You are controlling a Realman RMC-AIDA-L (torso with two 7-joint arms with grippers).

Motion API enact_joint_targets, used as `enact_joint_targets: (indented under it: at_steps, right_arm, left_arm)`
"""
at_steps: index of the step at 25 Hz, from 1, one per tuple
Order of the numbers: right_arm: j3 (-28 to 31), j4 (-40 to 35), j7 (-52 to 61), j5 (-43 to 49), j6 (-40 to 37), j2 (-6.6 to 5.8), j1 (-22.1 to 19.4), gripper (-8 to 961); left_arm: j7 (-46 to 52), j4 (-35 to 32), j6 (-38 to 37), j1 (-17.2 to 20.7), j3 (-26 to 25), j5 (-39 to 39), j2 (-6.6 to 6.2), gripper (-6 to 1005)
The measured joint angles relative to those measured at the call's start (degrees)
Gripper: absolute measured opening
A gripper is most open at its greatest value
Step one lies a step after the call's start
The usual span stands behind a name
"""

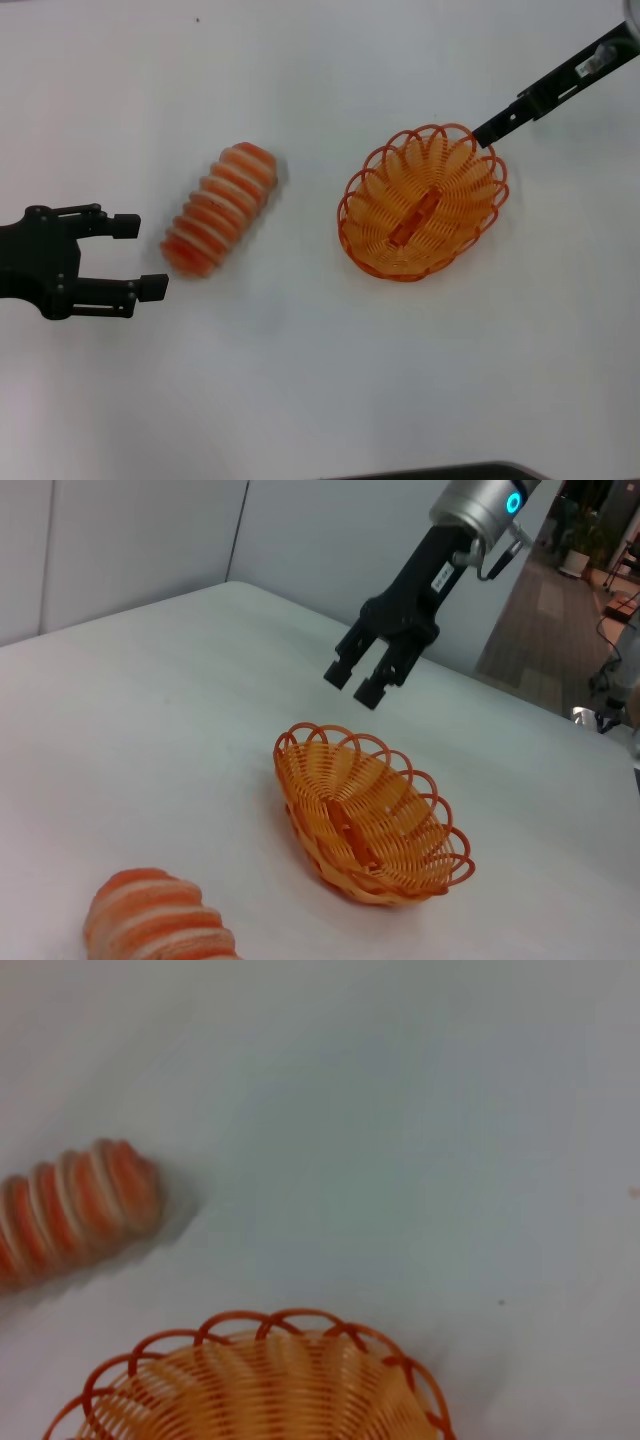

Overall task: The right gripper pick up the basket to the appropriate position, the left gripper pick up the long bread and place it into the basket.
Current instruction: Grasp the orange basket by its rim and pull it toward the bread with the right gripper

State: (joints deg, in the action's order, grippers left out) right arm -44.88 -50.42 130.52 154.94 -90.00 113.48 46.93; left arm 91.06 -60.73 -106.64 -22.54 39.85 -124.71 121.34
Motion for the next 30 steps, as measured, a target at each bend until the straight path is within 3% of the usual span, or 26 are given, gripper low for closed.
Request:
enact_joint_targets:
  at_steps: [14,19,22,30]
  right_arm:
    - [-5.65,7.84,0.34,0.16,10.69,2.09,1.23,816]
    - [-6.04,7.88,0.34,0.15,11.66,2.55,1.18,639]
    - [-6.18,7.92,0.34,0.15,11.7,2.88,1.19,393]
    - [-6.35,8.1,0.35,0.07,11.85,2.97,0.89,203]
  left_arm:
    - [-0.02,1.53,0.85,-0.15,0.05,-0.01,-0.29,883]
    - [-0.22,2.34,1.38,-0.1,0.05,-0.01,-0.37,883]
    - [-0.27,2.73,1.45,-0.1,0.05,-0.01,-0.48,884]
    - [-0.32,2.81,1.47,0.13,0.05,0.0,-0.68,884]
